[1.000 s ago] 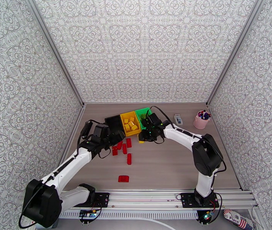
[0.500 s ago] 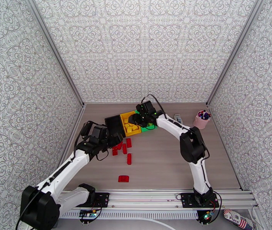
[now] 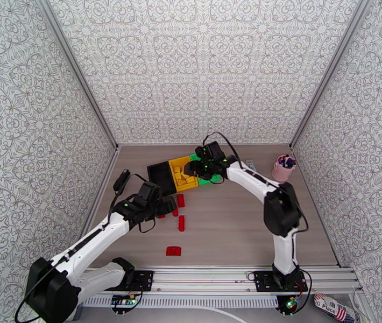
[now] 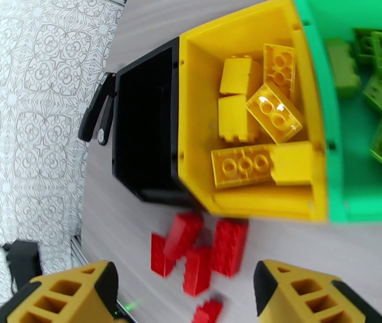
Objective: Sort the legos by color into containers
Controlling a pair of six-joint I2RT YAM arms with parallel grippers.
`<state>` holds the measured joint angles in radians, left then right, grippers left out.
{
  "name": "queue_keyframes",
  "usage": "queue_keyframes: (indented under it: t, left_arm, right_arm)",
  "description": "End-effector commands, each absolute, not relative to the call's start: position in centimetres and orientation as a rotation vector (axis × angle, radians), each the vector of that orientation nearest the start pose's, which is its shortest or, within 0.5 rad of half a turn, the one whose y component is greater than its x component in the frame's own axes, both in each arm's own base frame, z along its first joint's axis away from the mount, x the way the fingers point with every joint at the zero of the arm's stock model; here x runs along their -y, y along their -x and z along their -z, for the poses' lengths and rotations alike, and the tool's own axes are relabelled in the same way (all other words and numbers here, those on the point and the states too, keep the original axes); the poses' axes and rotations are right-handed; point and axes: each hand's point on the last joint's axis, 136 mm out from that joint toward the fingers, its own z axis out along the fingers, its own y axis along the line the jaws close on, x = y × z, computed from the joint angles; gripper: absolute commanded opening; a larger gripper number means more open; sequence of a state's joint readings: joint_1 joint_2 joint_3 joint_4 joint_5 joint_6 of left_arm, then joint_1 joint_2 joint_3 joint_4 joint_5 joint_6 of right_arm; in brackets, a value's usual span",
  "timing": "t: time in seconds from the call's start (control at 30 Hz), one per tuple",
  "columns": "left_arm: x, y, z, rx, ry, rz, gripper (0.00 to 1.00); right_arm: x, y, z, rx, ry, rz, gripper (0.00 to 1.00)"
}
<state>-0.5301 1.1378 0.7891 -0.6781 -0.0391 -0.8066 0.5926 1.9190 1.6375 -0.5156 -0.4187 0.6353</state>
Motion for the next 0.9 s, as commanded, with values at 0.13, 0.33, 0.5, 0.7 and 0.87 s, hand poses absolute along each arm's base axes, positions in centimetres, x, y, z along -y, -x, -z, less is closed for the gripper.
queue_keyframes:
  t: [0.13, 0.33, 0.5, 0.7, 0.87]
  left_arm:
    - [14.4, -23.5, -9.7, -2.696, 0.321, 0.264, 0.86]
    - [17.1, -23.4, -8.0, -2.747, 0.241, 0.243, 0.79]
    - [18.9, -23.7, -5.9, -2.805, 0.174, 0.187, 0.71]
    - [20.3, -24.3, -4.4, -2.839, 0.114, 0.109, 0.67]
    - [20.6, -24.4, -3.1, -2.862, 0.105, 0.068, 0.59]
  right_arm:
    - [-28.3, -35.1, -15.3, -2.658, 0.178, -0.715, 0.7]
    - [-24.6, -30.9, -12.3, -2.726, 0.145, -0.611, 0.68]
    - [-23.0, -28.6, -11.4, -2.741, 0.112, -0.609, 0.68]
    - [-22.6, -27.2, -10.0, -2.757, 0.081, -0.651, 0.68]
    - [-22.9, -27.1, -10.1, -2.751, 0.081, -0.681, 0.67]
